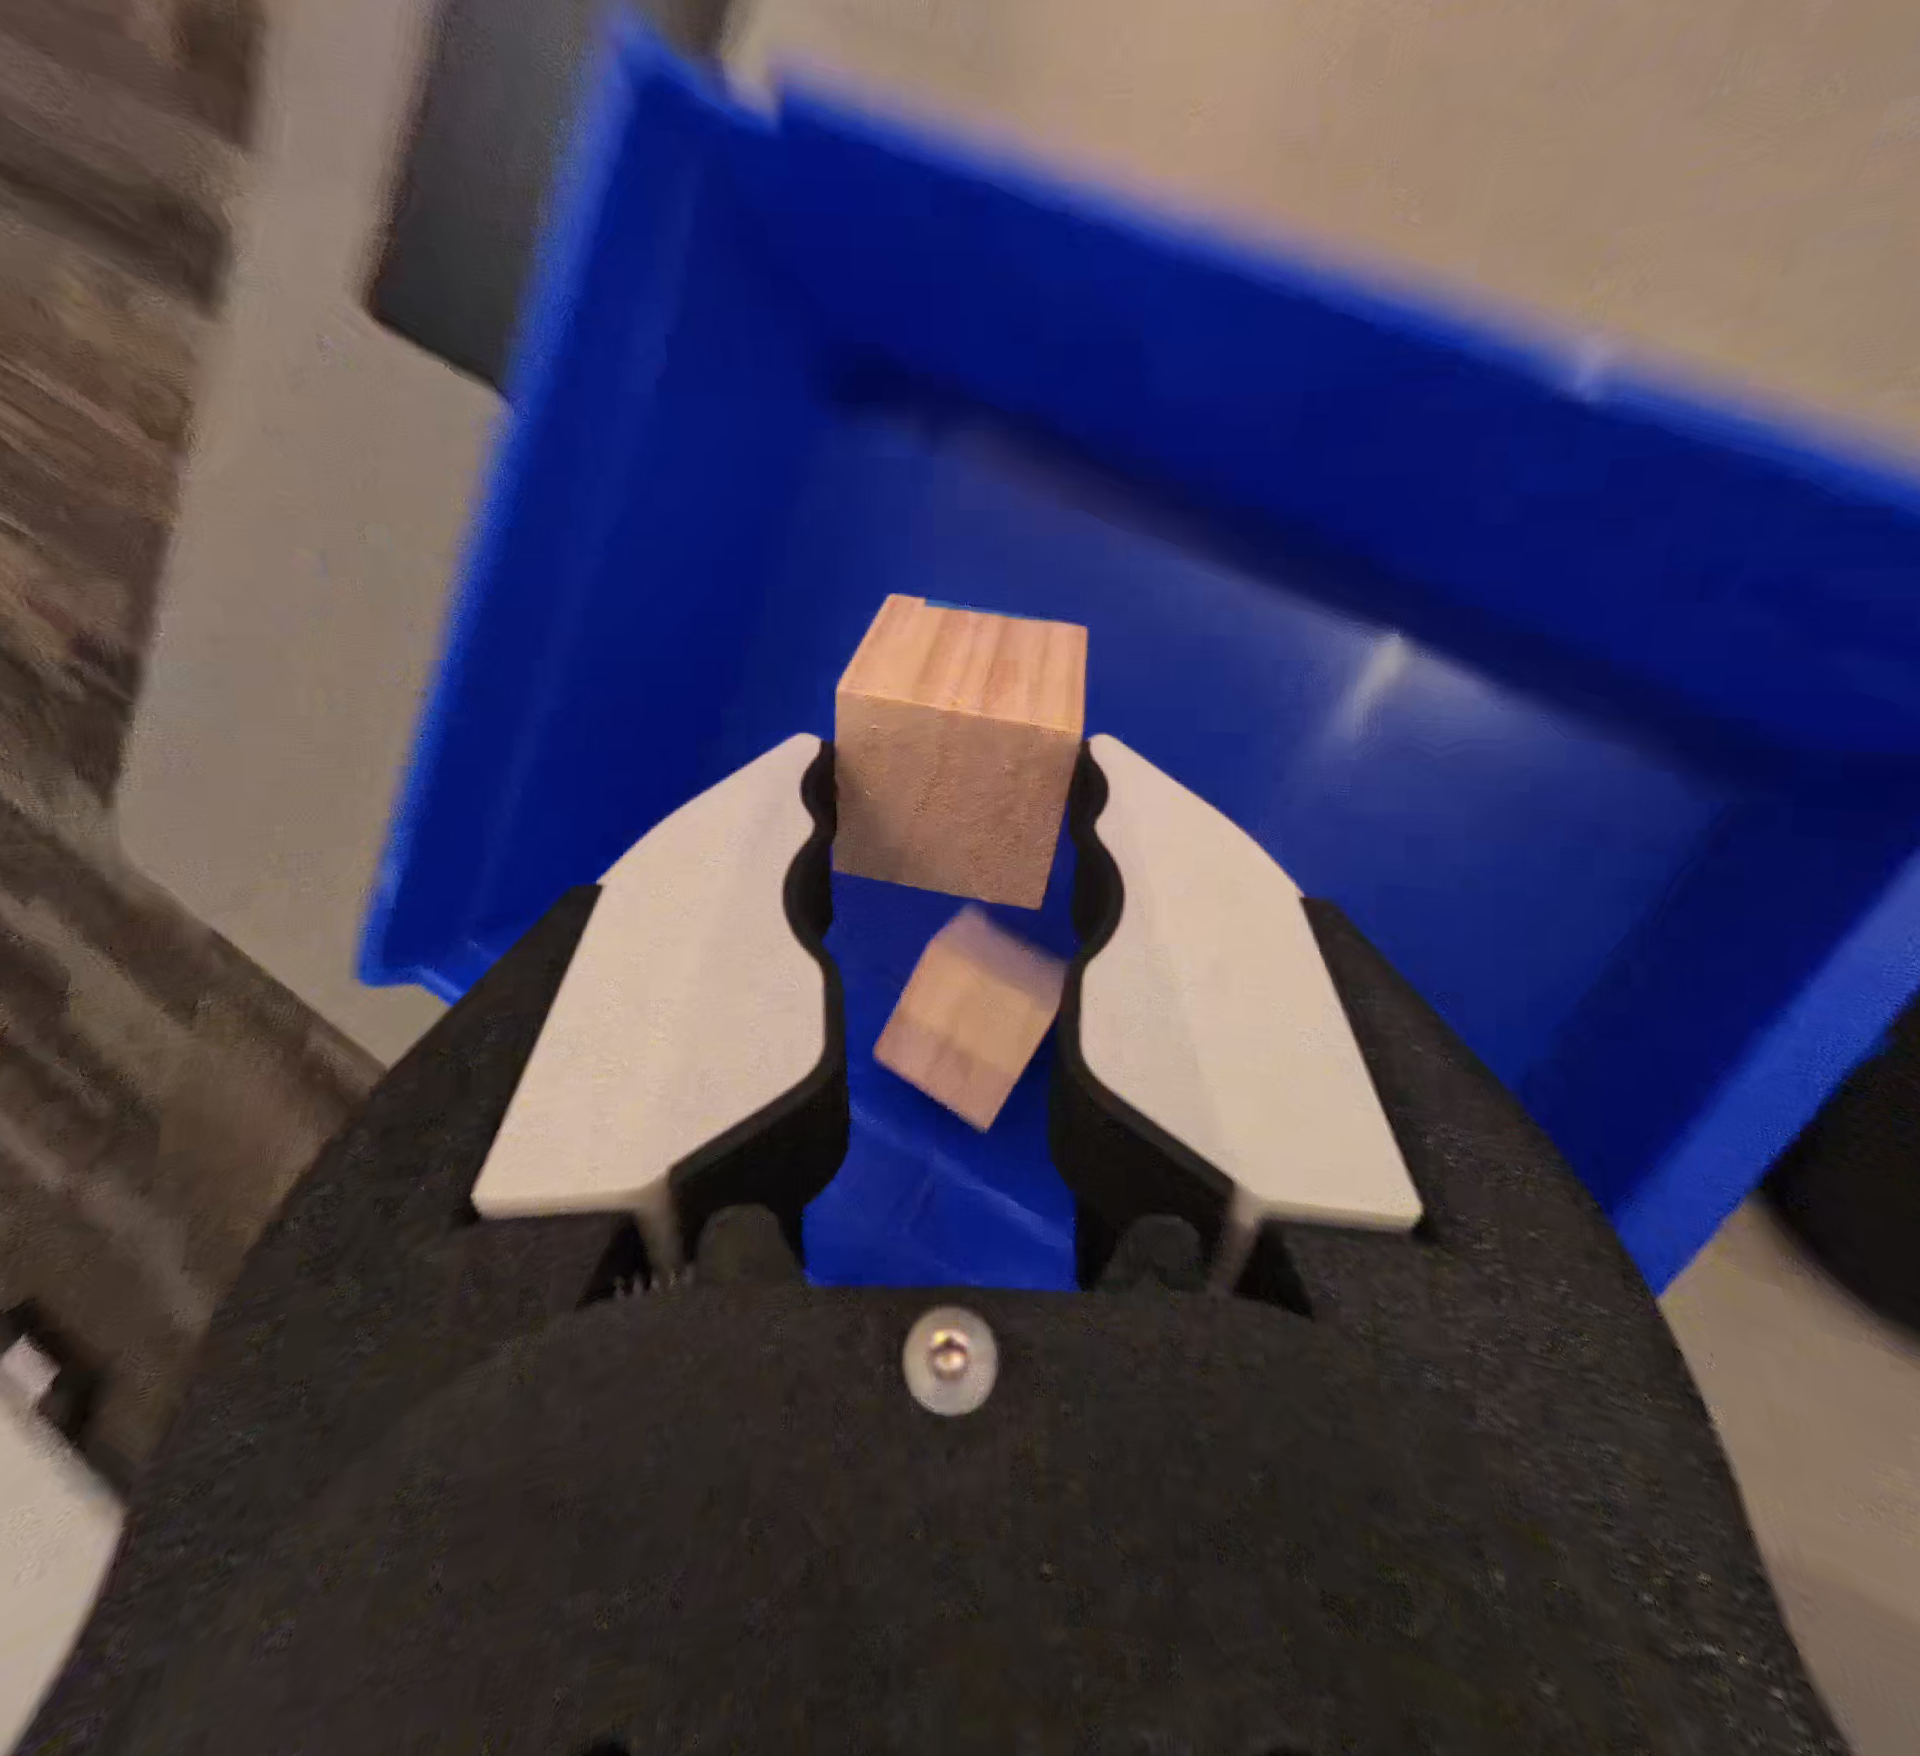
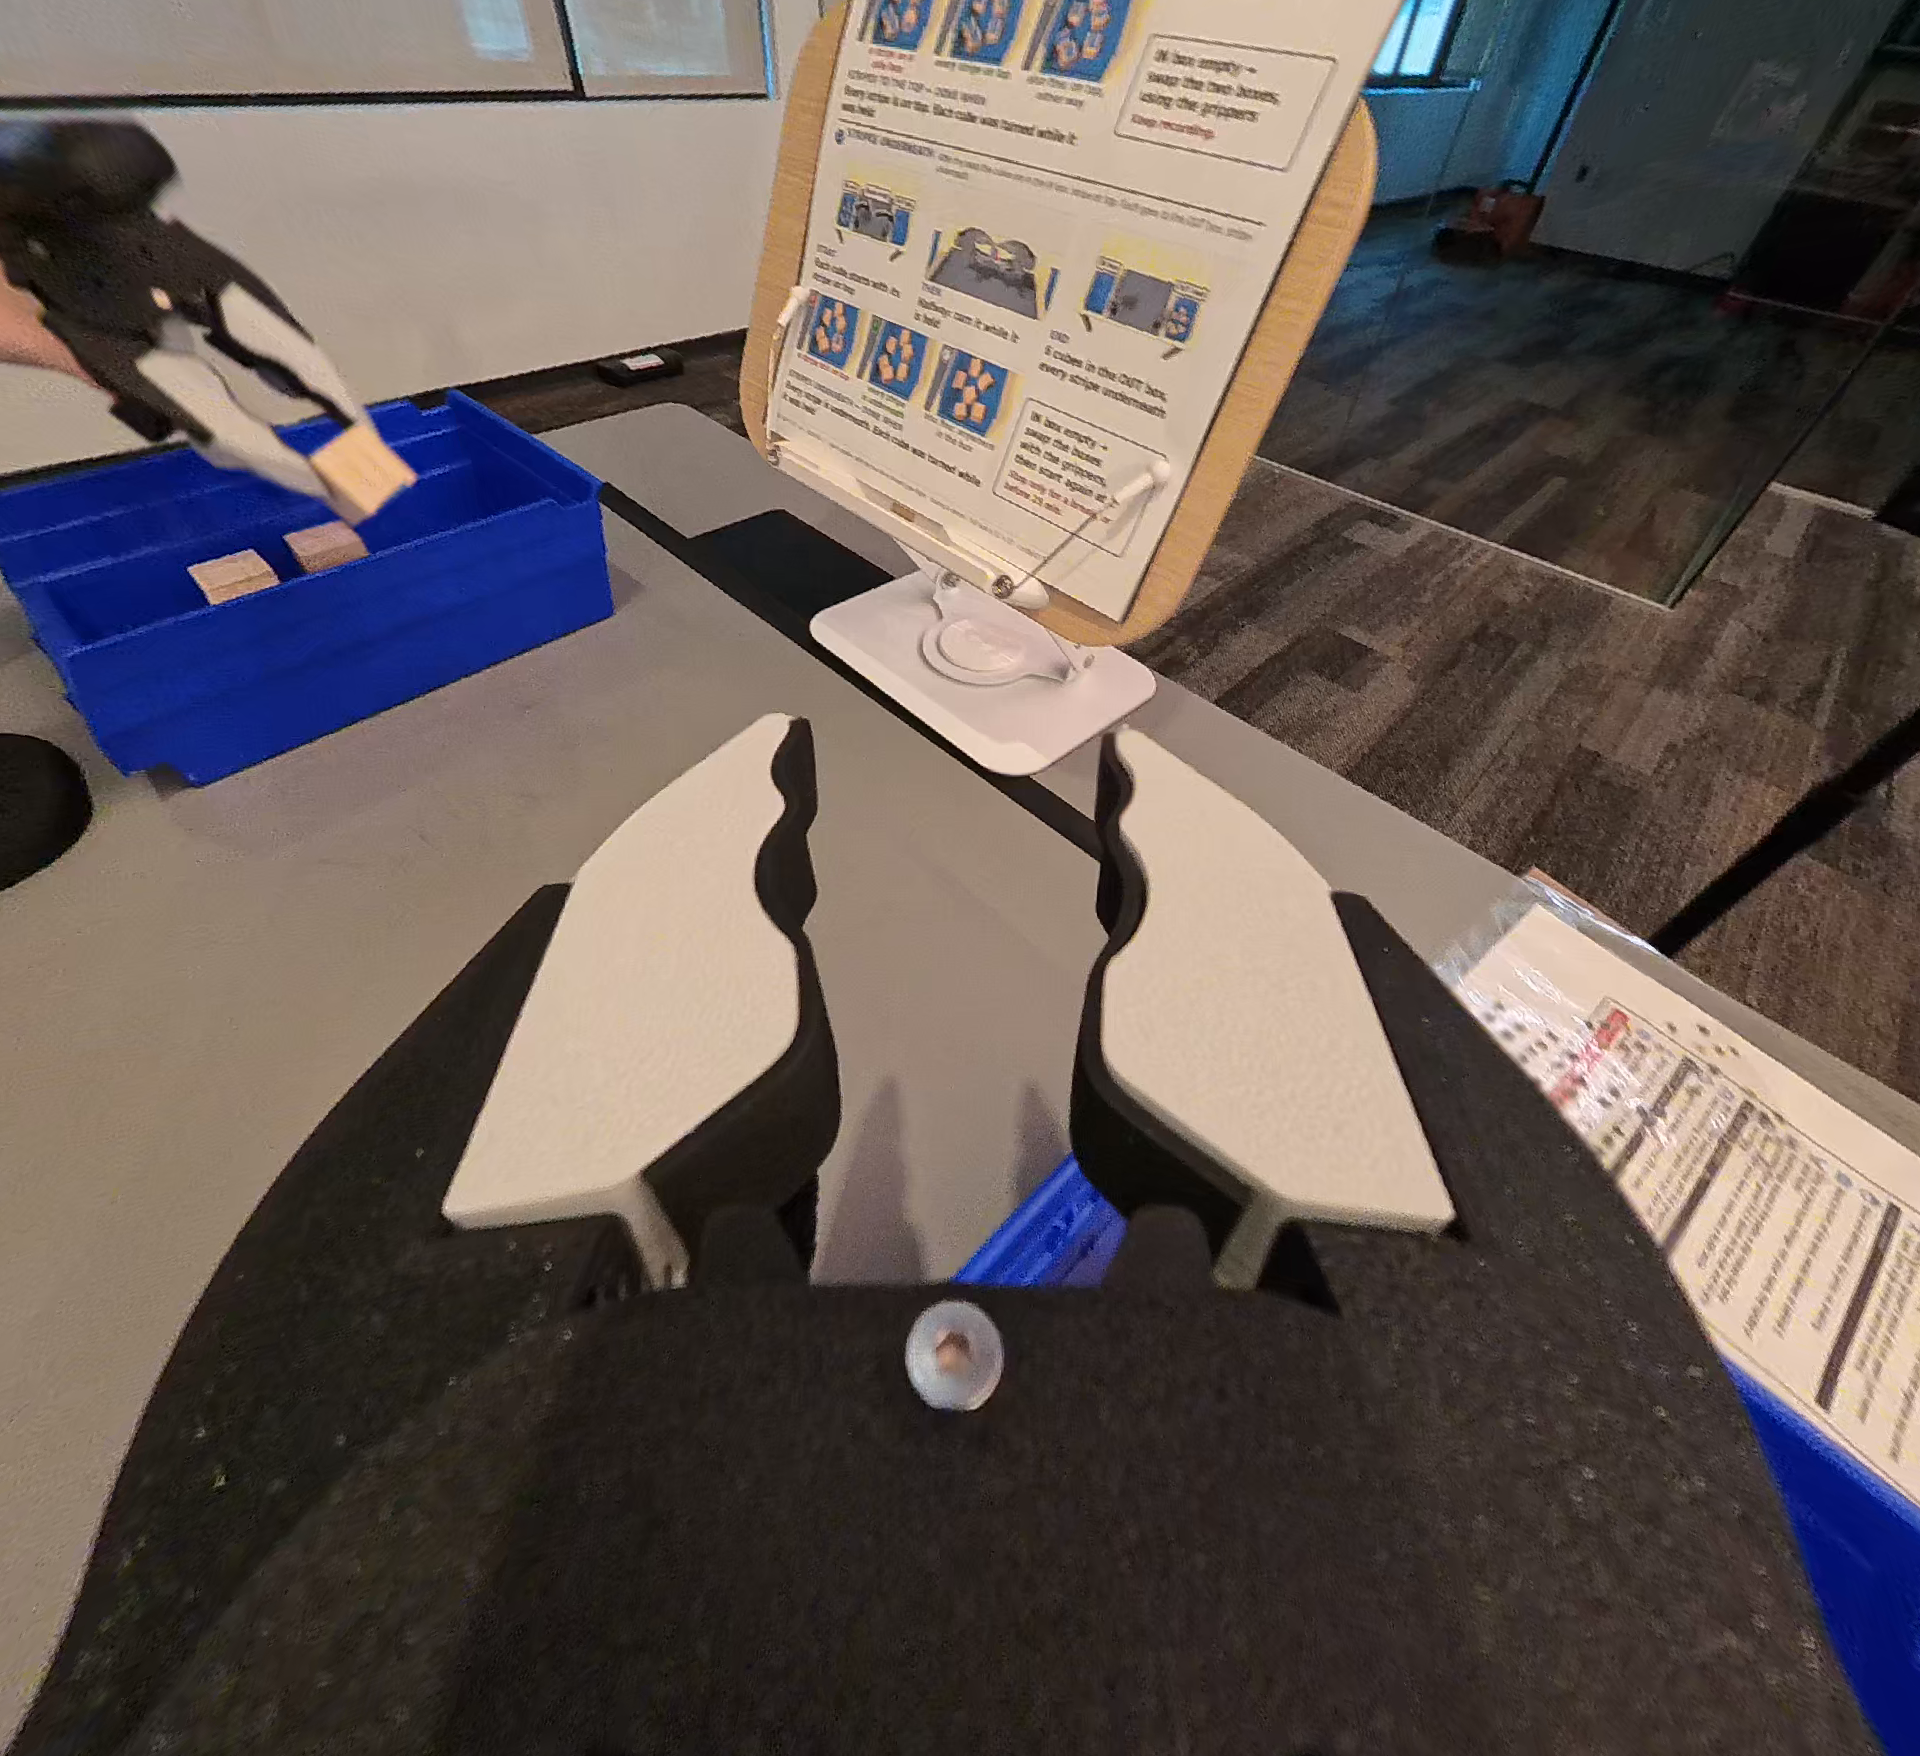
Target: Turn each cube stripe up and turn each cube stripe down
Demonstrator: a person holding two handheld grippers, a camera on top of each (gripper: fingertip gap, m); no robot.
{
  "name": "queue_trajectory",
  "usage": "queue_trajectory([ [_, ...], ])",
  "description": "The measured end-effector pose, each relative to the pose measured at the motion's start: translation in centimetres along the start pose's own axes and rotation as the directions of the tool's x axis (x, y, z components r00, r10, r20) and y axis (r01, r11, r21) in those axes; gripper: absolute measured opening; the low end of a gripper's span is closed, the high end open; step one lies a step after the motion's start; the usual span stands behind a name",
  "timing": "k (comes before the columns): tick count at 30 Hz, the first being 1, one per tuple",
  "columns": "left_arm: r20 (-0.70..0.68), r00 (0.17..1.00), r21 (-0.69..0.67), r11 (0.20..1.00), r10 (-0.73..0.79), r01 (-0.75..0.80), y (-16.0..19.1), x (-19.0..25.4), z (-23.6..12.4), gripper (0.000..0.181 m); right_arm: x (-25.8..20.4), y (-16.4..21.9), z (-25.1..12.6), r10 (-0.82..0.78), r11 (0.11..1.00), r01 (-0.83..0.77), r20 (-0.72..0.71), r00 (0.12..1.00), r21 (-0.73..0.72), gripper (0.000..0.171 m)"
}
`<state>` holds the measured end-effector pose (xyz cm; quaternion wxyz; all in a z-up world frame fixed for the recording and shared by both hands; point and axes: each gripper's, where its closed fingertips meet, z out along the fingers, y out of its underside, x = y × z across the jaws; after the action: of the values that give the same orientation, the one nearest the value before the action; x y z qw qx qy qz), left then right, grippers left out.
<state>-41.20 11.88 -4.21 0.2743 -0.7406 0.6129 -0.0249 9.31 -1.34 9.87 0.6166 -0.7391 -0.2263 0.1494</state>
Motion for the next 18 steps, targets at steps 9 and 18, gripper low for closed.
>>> queue_trajectory([
  [9,-0.404,0.905,0.653,0.652,-0.131,0.386,-17.6,8.0,-10.0,0.043,-12.4,-1.9,5.6,-0.323,0.946,0.300,0.272,0.907,0.126,0.064],
  [18,-0.919,0.387,0.356,0.566,0.069,0.743,-26.6,17.7,-10.6,0.043,-23.1,-2.8,6.8,-0.762,0.628,0.680,0.123,0.636,0.378,0.074],
])
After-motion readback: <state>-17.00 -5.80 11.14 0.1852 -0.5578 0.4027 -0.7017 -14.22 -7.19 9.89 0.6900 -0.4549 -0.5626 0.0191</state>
